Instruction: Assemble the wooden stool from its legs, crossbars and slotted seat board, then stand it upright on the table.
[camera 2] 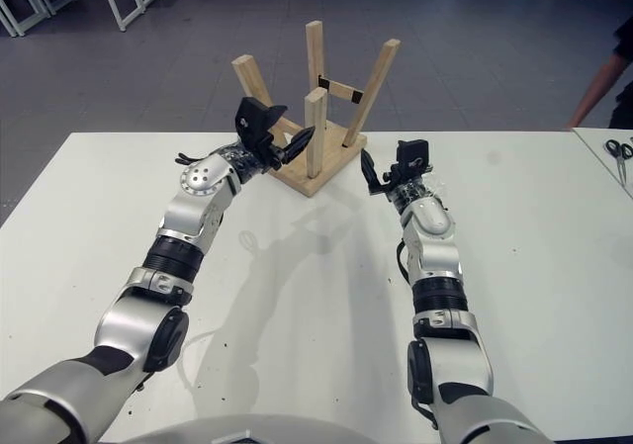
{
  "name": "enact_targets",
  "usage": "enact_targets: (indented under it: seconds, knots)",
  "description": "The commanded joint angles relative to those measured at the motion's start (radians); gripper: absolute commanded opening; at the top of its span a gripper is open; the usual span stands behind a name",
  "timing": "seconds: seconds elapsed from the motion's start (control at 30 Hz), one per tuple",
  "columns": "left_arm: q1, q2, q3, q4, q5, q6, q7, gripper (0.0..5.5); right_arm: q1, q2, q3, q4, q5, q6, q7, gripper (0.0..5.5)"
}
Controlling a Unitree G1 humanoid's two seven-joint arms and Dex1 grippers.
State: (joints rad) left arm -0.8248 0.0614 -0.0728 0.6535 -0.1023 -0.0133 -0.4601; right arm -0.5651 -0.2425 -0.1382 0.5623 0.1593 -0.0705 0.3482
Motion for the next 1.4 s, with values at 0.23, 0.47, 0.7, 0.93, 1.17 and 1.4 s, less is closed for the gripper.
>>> enact_targets:
  seconds: [0.23, 0.47, 0.7, 0.93, 1.17, 1.4]
  knots:
    - [-0.225, -0.062, 0.085, 0.401, -0.032, -0.096, -0.041, 3.53, 0.057, -0.005, 0.002, -0.055, -0.001, 0.030, -0.006, 4.07]
    - [-0.290, -0.071, 0.144, 0.523, -0.042, -0.127, -0.023, 2.68, 0.069, 0.002, 0.006, -0.056, -0.003, 0.024, -0.008, 4.07]
    - [-0.304, -0.086, 0.171, 0.569, -0.045, -0.132, -0.125, 1.54, 0.065, 0.004, 0.007, -0.053, -0.004, 0.018, -0.012, 4.07]
    - [-0.293, -0.057, 0.170, 0.580, -0.009, -0.165, -0.084, 1.08, 0.075, 0.001, 0.005, -0.059, -0.002, 0.021, -0.012, 4.07]
    - [-0.241, -0.033, 0.177, 0.520, -0.019, -0.175, -0.143, 1.05, 0.082, 0.001, 0.004, -0.072, 0.002, 0.028, -0.015, 4.07]
    - [0.222, 0.122, 0.172, -0.288, -0.201, 0.165, -0.332, 1.01, 0.115, -0.045, -0.032, -0.145, 0.017, 0.064, -0.013, 4.07]
